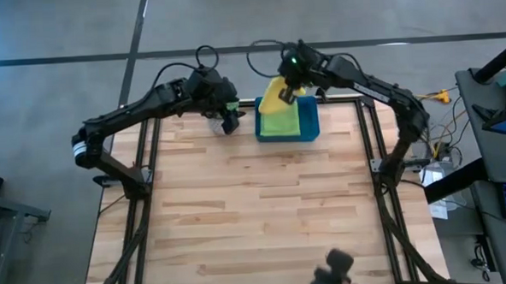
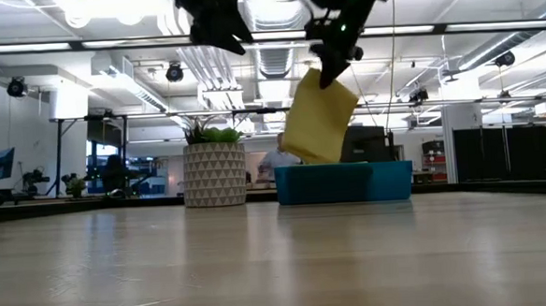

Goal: Fold microfiber towels
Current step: Fold the yellow microfiber towel on top of the green microfiber towel into the dark blue bin

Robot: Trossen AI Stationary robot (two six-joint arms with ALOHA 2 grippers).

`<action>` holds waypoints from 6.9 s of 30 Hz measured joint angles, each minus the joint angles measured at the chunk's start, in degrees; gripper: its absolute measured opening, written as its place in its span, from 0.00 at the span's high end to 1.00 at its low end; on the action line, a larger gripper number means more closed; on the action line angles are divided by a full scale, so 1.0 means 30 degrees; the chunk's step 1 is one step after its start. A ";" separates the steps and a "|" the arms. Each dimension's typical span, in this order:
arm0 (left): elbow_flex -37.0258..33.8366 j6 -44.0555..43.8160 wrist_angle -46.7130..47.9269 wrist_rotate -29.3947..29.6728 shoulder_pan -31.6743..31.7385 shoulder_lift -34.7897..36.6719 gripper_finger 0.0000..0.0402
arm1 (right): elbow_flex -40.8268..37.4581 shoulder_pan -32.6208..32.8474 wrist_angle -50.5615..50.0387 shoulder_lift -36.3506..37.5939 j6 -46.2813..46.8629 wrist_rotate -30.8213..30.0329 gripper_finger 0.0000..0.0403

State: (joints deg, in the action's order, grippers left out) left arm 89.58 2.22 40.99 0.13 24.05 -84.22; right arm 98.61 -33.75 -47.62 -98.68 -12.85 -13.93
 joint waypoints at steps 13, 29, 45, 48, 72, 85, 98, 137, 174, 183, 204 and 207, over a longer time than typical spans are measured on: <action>-0.0362 -0.1723 0.0030 0.0062 -0.0015 -0.0061 0.40 | 0.2346 0.0007 -0.0605 -0.4580 -0.0670 -0.3709 0.98; -0.2111 -0.3134 -0.0015 0.0047 -0.0233 -0.0061 0.40 | 0.0064 0.1987 -0.2890 -0.4945 0.2721 -0.4192 0.98; -0.2121 -0.3193 -0.0145 0.0028 -0.0306 -0.0061 0.40 | -0.0640 0.4347 -0.3978 -0.4668 0.5733 -0.4896 0.98; -0.2121 -0.3193 -0.0152 0.0011 -0.0306 -0.0061 0.40 | -0.0684 0.4709 -0.3855 -0.4668 0.6288 -0.4825 0.98; -0.2121 -0.3674 -0.0141 -0.0521 -0.1284 -0.0061 0.40 | -0.2954 0.5534 -0.1310 -0.4661 0.5137 -0.2192 0.98; -0.2121 -0.4097 -0.0007 -0.0521 -0.1443 -0.0061 0.40 | -0.2945 0.5278 -0.1016 -0.3978 0.4752 -0.0605 0.71; -0.2405 -0.3527 -0.2939 -0.2414 -0.1448 -0.3005 0.49 | -0.8097 0.1989 0.3601 0.2632 0.5705 0.6781 0.67; -0.1560 -0.4669 -0.6979 -0.2393 0.0284 -0.7295 0.96 | -0.8251 -0.2911 0.7529 -0.1606 0.6763 1.0205 0.98; -0.1416 -0.5622 -0.8167 -0.2524 0.1362 -0.9110 0.96 | -0.9608 -0.0702 0.3978 -0.1460 0.6609 0.8479 0.98; -0.1625 -0.5613 -0.9189 -0.2629 0.1362 -0.9449 0.96 | -0.9626 -0.0812 0.5926 -0.0906 0.6617 0.7622 0.98; -0.1746 -0.5641 -0.6879 -0.3836 0.0372 -1.0385 0.96 | -0.9125 -0.2819 0.9849 -0.2516 0.8323 0.7287 0.98; -0.1780 -0.5648 -0.6848 -0.3823 0.0364 -1.0385 0.96 | -0.8460 -0.3066 1.0139 -0.2434 0.8822 0.6752 0.98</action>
State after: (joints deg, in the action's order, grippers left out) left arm 84.24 -14.72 20.45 -11.34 25.15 -115.37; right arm 73.23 -42.95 -17.20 -105.98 13.62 6.33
